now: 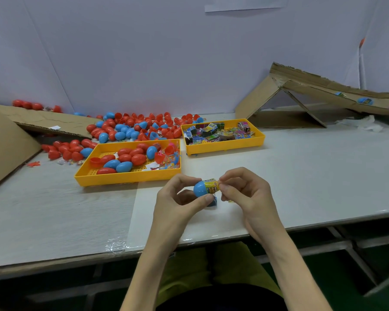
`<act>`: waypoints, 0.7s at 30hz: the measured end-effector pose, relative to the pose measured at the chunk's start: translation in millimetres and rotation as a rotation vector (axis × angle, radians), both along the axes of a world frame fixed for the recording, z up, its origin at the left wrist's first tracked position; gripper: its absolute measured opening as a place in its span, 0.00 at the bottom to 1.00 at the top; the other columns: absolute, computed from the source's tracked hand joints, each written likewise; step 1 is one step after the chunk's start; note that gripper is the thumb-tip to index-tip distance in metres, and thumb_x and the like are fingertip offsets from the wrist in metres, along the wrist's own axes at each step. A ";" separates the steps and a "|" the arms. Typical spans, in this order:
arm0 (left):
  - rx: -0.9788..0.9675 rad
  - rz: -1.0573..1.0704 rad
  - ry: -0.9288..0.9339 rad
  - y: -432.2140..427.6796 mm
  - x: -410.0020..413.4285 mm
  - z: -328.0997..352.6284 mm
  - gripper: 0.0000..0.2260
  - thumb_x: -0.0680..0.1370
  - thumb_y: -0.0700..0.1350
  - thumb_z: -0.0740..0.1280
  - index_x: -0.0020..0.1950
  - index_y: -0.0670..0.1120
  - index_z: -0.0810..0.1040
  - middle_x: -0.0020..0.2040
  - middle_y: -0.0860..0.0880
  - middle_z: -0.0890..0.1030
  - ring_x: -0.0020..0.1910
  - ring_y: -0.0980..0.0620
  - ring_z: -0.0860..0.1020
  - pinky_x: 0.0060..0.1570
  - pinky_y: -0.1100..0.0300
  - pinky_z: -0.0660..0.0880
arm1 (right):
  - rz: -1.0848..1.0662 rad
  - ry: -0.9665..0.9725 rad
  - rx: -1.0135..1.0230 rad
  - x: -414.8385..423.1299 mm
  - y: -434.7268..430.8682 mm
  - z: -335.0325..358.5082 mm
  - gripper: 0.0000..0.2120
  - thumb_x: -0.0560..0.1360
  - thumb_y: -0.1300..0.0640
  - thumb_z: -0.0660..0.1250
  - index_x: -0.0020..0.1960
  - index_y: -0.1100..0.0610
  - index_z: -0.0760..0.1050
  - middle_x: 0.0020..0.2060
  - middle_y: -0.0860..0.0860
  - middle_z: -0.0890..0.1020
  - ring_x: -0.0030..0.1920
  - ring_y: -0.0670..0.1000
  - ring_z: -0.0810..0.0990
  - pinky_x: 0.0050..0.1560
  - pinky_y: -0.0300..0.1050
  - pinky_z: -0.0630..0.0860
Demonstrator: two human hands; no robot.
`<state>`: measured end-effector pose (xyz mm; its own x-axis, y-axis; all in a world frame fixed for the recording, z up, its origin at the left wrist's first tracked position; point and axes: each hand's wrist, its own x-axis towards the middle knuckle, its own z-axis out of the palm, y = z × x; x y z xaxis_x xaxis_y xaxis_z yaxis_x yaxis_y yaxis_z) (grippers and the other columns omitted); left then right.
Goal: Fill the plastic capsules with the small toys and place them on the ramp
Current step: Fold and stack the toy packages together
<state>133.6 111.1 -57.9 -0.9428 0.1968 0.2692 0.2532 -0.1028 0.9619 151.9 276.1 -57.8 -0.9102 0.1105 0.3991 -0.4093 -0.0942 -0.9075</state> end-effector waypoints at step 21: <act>0.034 -0.121 0.013 -3.2 0.9 -0.9 0.14 0.74 0.45 0.76 0.59 0.53 0.85 0.58 0.50 0.84 0.54 0.45 0.83 0.54 0.57 0.80 | -0.020 -0.007 -0.047 -3.7 1.9 -5.7 0.10 0.70 0.64 0.69 0.42 0.50 0.81 0.43 0.51 0.83 0.42 0.48 0.83 0.41 0.37 0.77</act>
<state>134.5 108.0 -58.9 -0.9090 0.2998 0.2897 0.2494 -0.1657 0.9541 148.2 278.0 -63.5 -0.9104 0.1474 0.3865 -0.4051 -0.1287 -0.9052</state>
